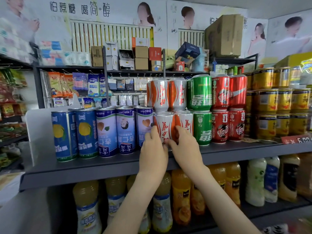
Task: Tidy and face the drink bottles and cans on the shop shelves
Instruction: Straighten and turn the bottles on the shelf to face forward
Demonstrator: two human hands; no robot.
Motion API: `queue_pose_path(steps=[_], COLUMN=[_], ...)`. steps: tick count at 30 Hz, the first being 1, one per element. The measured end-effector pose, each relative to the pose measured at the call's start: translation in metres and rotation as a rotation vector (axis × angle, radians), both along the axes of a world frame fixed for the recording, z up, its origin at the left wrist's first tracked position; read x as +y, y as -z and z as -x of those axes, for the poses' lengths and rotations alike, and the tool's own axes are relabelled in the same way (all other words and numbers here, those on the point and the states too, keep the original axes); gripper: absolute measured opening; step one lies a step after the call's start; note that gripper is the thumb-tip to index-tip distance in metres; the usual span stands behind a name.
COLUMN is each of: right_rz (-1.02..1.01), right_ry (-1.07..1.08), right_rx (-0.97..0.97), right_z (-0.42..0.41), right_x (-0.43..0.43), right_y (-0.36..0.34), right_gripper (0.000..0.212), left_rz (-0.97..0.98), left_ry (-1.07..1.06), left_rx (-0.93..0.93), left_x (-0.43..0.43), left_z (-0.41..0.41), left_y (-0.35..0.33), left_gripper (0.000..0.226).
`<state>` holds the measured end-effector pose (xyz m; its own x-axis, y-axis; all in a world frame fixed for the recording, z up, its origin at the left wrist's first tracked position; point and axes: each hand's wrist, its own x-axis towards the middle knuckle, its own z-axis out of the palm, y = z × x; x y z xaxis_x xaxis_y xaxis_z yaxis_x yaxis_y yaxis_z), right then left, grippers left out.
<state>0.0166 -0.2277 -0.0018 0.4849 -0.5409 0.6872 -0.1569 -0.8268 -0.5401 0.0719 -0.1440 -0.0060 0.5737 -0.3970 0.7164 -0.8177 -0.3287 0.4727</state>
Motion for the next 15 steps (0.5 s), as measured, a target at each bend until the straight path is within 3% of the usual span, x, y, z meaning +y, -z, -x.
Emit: queue_pose_path(steps=[5,15], right_rz=[0.015,0.12], right_ry=[-0.016,-0.088], right_rx=[-0.002,0.042], right_z=[0.004,0.023], right_x=[-0.006,-0.016], right_y=[0.004,0.01], right_gripper=[0.045,0.039], left_rz=[-0.014,-0.134], left_ry=[-0.01,-0.237], left_rx=[-0.061,-0.174], left_x=[-0.007,-0.017], left_z=[0.0,0.003], left_y=[0.003,-0.001], left_gripper=[0.08,0.083])
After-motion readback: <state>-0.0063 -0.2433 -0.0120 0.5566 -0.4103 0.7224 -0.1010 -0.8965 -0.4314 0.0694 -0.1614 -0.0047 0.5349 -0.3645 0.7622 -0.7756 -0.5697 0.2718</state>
